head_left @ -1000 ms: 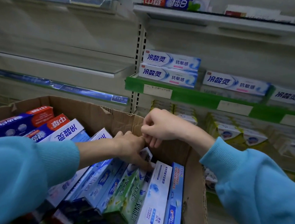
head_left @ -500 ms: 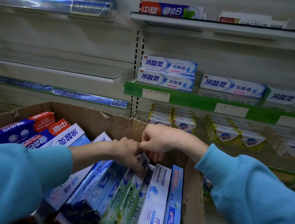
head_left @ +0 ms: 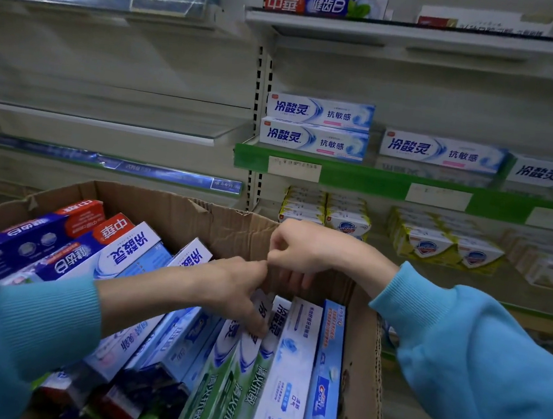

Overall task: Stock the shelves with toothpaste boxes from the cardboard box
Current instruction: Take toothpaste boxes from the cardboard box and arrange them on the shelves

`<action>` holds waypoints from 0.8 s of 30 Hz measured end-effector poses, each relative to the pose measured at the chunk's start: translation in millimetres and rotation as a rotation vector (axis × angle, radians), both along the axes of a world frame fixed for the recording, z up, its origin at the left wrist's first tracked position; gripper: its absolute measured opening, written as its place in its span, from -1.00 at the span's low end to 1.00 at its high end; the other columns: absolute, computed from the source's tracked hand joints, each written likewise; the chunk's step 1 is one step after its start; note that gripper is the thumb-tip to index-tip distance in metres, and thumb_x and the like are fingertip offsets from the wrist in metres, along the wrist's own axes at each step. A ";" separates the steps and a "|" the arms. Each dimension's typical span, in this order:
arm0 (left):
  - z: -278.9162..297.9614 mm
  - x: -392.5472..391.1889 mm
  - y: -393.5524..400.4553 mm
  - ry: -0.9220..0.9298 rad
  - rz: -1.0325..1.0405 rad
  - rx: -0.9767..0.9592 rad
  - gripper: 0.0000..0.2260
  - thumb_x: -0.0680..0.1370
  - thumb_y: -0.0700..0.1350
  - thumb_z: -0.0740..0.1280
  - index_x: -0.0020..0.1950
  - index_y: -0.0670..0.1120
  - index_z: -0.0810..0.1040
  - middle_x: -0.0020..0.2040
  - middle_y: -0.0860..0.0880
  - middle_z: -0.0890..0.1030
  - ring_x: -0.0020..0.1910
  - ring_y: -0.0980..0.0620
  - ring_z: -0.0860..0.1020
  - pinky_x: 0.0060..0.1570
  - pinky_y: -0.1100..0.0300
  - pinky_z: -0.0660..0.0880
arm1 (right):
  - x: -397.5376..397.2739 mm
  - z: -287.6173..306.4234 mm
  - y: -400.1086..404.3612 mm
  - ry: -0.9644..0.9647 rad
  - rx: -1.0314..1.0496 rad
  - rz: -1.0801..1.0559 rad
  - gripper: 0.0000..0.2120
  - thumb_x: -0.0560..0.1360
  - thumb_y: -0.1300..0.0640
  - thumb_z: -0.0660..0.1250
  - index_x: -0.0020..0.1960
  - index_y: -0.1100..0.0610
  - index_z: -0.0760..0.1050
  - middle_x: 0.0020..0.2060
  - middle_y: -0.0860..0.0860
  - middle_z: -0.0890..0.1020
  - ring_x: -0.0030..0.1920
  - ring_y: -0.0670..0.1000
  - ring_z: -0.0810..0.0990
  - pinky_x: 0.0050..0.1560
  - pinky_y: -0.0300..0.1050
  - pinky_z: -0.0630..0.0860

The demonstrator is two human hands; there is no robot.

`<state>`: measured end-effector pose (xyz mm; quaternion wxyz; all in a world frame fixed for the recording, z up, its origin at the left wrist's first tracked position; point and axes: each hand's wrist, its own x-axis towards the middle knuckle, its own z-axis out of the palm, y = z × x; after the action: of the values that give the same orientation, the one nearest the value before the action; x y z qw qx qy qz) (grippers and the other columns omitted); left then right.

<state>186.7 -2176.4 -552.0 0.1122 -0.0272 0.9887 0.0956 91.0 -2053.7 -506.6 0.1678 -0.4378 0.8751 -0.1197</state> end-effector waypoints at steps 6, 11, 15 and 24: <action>4.7 5.5 3.8 -0.093 -0.111 0.046 -0.51 0.45 0.17 0.52 0.29 0.06 0.48 0.15 0.07 0.55 0.10 0.08 0.50 -0.03 0.17 0.42 | -1.8 -5.0 3.1 -0.039 -0.031 -0.008 -0.78 0.59 0.14 0.19 0.01 0.24 0.56 -0.23 0.10 0.73 -0.29 0.10 0.73 -0.18 0.04 0.70; 5.2 5.9 1.6 -0.292 -0.268 0.135 -0.70 0.52 0.11 0.47 0.23 0.11 0.58 0.04 0.09 0.65 -0.13 0.23 0.57 -0.14 0.35 0.46 | -2.4 -8.2 2.9 -0.046 -0.019 -0.007 -0.79 0.60 0.14 0.19 0.02 0.23 0.55 -0.23 0.09 0.73 -0.29 0.10 0.73 -0.18 0.05 0.70; 12.9 6.6 -10.3 -0.392 -0.287 0.298 -0.63 0.51 0.07 0.51 0.27 0.04 0.56 0.24 0.07 0.62 0.12 0.07 0.63 0.17 0.11 0.58 | -1.9 -7.2 1.9 -0.038 -0.025 -0.002 -0.80 0.60 0.13 0.19 -0.01 0.21 0.54 -0.23 0.08 0.73 -0.29 0.09 0.73 -0.19 0.02 0.70; 28.7 1.5 -38.0 -0.514 -0.343 0.512 -0.67 0.44 -0.31 0.54 0.13 -0.06 0.59 0.05 -0.01 0.71 0.03 0.01 0.67 0.05 0.15 0.58 | 1.3 -3.7 4.1 -0.074 -0.054 0.001 -0.80 0.61 0.14 0.21 0.04 0.24 0.54 -0.21 0.09 0.74 -0.27 0.05 0.74 -0.19 0.00 0.70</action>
<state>188.2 -2214.4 -523.3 0.3734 0.1439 0.8628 0.3088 92.3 -2049.7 -510.3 0.1884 -0.4377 0.8646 -0.1594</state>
